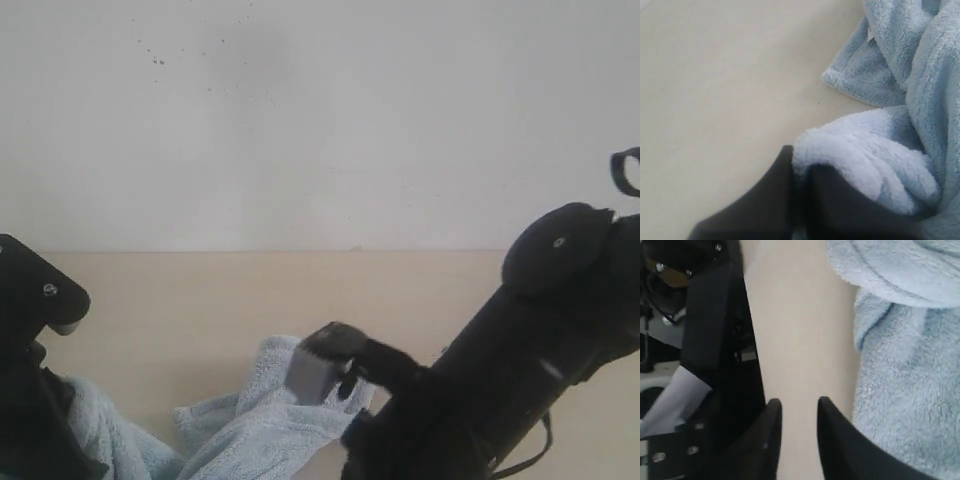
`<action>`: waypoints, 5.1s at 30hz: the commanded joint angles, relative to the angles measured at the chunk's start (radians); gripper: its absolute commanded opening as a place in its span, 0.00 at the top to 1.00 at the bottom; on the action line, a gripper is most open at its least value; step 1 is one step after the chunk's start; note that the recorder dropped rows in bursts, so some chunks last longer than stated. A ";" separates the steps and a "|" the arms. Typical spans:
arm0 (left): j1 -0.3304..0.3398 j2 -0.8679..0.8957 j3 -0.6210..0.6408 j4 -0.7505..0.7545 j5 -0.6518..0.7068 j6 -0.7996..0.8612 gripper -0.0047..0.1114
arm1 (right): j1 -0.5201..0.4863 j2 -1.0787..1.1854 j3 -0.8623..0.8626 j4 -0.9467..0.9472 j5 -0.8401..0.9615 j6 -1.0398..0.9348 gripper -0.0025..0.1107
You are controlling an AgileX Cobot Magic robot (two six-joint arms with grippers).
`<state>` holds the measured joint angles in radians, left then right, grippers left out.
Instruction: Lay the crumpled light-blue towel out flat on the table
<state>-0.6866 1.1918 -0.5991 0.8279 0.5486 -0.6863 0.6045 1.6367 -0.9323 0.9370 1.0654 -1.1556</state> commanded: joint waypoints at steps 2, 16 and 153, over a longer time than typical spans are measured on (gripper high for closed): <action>0.002 -0.008 -0.004 -0.009 -0.049 -0.006 0.93 | 0.130 -0.008 0.002 -0.175 -0.398 -0.043 0.48; 0.002 0.060 -0.004 0.234 -0.035 -0.091 0.93 | 0.434 0.143 0.002 -0.121 -0.887 -0.137 0.47; 0.004 -0.039 -0.055 -0.214 0.048 0.173 0.41 | -0.274 0.141 0.144 -0.222 -0.214 0.159 0.98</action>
<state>-0.6836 1.1571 -0.6574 0.5394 0.5529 -0.4975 0.3213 1.7797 -0.7899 0.7346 0.8475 -1.0057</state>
